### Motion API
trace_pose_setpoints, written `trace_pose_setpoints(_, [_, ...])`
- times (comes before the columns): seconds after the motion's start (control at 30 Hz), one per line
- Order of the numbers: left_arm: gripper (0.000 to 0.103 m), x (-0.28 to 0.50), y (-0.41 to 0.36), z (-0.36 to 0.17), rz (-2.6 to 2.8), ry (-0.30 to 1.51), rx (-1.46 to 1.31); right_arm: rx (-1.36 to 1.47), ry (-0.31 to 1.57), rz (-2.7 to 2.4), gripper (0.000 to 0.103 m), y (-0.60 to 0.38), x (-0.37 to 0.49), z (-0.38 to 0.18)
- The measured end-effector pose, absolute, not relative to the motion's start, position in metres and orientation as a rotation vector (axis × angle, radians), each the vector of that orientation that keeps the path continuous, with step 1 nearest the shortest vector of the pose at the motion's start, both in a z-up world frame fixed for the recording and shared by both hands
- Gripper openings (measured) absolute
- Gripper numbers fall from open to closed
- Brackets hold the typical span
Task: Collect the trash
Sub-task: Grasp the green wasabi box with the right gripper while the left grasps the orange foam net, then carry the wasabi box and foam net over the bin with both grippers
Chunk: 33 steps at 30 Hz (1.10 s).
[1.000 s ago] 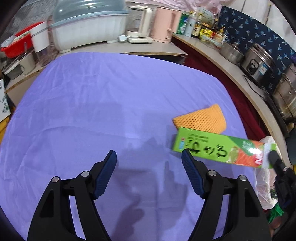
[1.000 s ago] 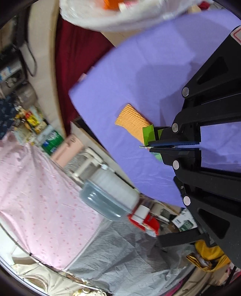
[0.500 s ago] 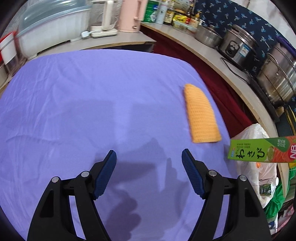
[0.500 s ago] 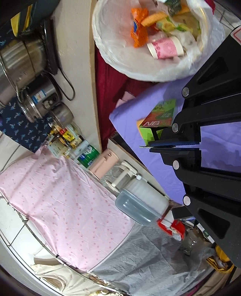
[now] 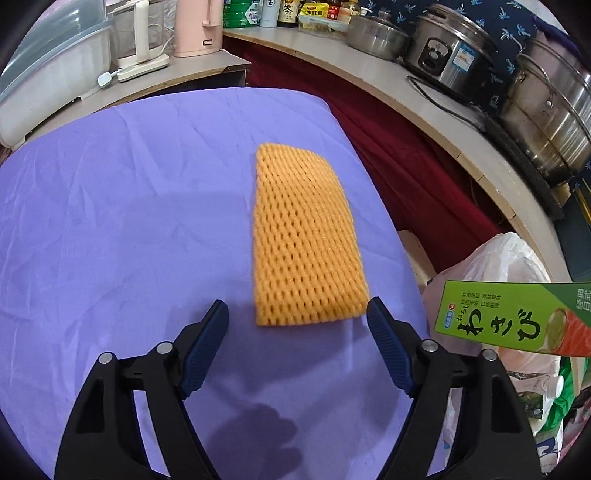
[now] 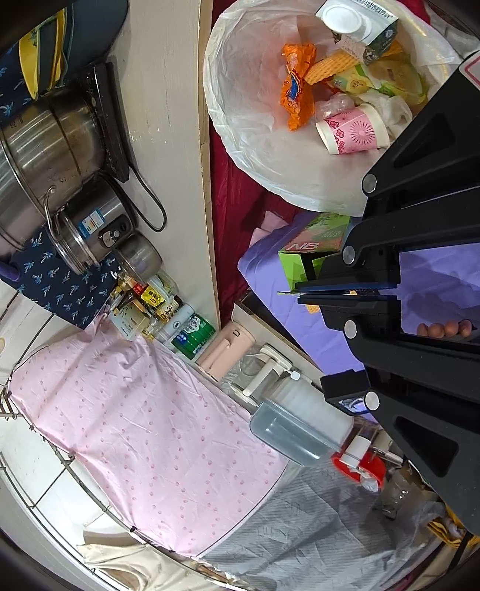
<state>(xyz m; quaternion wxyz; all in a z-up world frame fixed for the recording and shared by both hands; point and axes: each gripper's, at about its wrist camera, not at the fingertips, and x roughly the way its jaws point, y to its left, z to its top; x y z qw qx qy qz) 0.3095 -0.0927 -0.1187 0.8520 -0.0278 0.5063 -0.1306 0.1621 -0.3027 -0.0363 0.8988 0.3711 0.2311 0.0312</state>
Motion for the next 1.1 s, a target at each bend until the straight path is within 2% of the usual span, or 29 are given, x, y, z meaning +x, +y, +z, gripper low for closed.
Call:
trace_pose_setpoints(0.03, [0.059,0.311,-0.096,-0.121,-0.275,1.072,-0.047,0.772,0.48,0.069,0.003,-0.304,0.165,-0.039])
trace_pose_setpoints(0.07, [0.059,0.312,-0.097,-0.121,-0.269,1.065,-0.033,0.774,0.483,0.072,0.003,-0.306,0.168,-0.041])
trace_pose_setpoints(0.13, [0.04,0.312,-0.1,-0.12,-0.286,1.06,-0.017,0.781,0.487,0.079,0.003,-0.307,0.173,-0.045])
trace_pose_setpoints(0.17, [0.034,0.312,-0.101,-0.12,-0.29,1.062,-0.018,0.789,0.482,0.089,0.003,-0.308,0.175,-0.047])
trace_pose_setpoints(0.2, [0.021,0.311,-0.1,-0.119,-0.293,1.064,-0.018,0.79,0.478,0.092,0.003,-0.307,0.176,-0.047])
trace_pose_setpoints(0.23, [0.019,0.31,-0.101,-0.119,-0.301,1.068,-0.016,0.789,0.477,0.093,0.003,-0.308,0.176,-0.047])
trace_pose_setpoints(0.4, [0.016,0.295,-0.094,-0.108,-0.278,1.044,-0.004,0.799,0.474,0.107,0.003,-0.303,0.174,-0.046])
trace_pose_setpoints(1.1, [0.016,0.173,-0.039,-0.042,-0.298,1.009,0.002,0.803,0.452,0.178,0.003,-0.255,0.106,-0.003])
